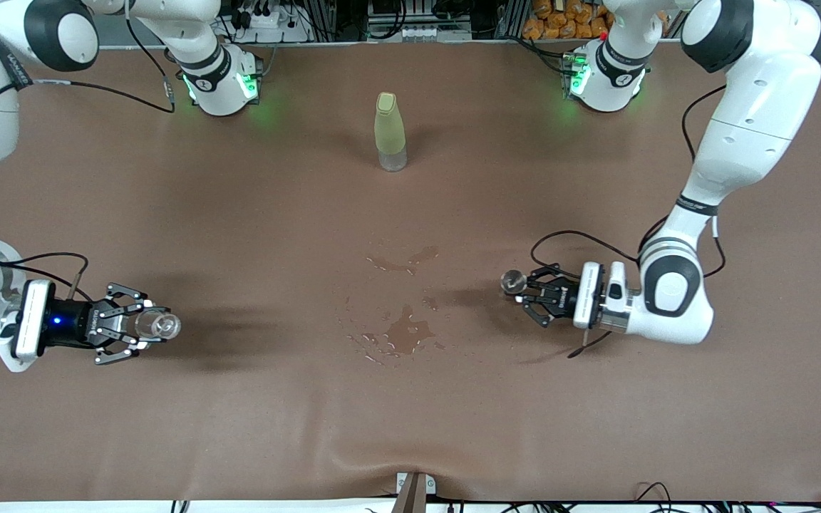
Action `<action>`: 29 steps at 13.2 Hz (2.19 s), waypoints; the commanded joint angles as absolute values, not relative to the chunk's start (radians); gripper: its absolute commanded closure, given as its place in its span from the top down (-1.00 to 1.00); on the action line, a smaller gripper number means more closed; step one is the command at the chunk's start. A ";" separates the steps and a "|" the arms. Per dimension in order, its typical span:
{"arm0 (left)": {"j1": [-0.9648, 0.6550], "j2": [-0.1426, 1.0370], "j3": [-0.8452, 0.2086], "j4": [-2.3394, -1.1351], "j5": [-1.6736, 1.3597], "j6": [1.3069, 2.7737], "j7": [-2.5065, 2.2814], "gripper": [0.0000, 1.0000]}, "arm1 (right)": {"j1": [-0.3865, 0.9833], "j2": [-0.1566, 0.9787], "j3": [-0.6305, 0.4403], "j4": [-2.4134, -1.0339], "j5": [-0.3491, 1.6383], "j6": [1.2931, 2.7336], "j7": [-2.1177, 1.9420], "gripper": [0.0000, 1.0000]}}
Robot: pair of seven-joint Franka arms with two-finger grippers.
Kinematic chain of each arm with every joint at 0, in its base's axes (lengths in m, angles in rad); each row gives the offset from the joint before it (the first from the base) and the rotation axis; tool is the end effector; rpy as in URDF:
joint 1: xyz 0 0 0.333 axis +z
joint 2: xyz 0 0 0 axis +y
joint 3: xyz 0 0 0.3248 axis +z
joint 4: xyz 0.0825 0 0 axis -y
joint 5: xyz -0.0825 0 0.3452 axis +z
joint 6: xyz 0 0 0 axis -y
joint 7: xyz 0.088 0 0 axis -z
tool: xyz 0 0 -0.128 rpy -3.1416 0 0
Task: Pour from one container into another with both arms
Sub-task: 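Lift the cup with the right gripper while the left gripper brings the jigger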
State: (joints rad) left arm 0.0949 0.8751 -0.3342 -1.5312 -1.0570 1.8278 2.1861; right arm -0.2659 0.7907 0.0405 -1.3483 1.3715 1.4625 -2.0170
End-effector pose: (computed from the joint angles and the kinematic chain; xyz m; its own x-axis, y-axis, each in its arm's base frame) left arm 0.6211 -0.2038 0.2018 0.0381 -0.3063 0.9512 -0.9583 0.2586 0.1217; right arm 0.6845 -0.0275 0.3283 0.1400 0.0736 0.9874 0.9894 -0.0491 -0.1367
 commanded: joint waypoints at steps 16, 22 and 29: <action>-0.376 0.887 -0.314 -1.540 -1.598 2.193 2.330 -1.00 | 0.129 0.362 0.032 -1.992 1.848 1.839 -2.123 -0.46; -0.423 0.908 -0.313 -1.497 -1.631 2.250 2.344 -1.00 | 0.293 0.252 0.032 -2.196 2.052 1.933 -2.140 -0.52; -0.400 0.904 -0.310 -1.499 -1.631 2.250 2.385 -1.00 | 0.383 0.219 0.052 -2.260 2.196 2.000 -2.105 -0.57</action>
State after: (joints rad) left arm -0.4066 0.8953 -0.3062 -1.5167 -1.5977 2.2445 2.3481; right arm 0.3576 0.2467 0.0498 -2.2290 2.1275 1.9869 -2.1223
